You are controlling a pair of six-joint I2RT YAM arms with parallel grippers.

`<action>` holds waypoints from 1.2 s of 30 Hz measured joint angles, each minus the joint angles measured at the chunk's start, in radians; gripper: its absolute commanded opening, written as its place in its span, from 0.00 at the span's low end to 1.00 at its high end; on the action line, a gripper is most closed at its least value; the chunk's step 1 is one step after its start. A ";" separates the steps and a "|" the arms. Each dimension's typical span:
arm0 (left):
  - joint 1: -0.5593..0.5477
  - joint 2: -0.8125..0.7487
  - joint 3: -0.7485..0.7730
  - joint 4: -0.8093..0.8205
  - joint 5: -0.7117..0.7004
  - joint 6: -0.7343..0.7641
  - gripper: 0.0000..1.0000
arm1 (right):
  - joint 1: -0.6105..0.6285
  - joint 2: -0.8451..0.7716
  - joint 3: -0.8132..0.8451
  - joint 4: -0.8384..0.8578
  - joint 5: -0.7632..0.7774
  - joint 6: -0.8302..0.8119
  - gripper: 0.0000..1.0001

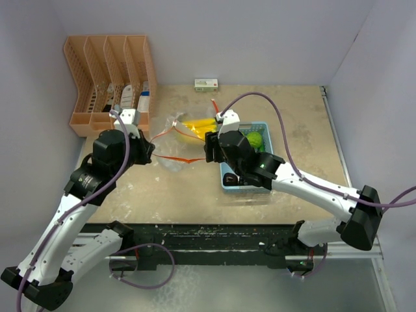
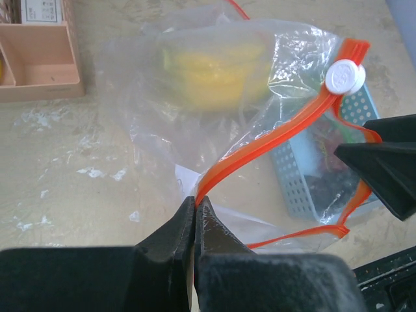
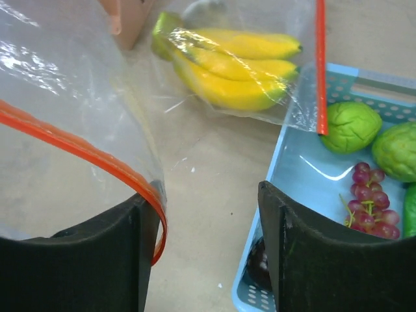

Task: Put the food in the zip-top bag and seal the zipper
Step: Open the zipper of the food storage bag, then pick up the fake fruit from the bin.

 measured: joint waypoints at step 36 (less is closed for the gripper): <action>0.003 0.114 -0.138 0.049 0.054 0.031 0.00 | -0.436 0.288 0.082 -0.172 -0.074 0.053 0.84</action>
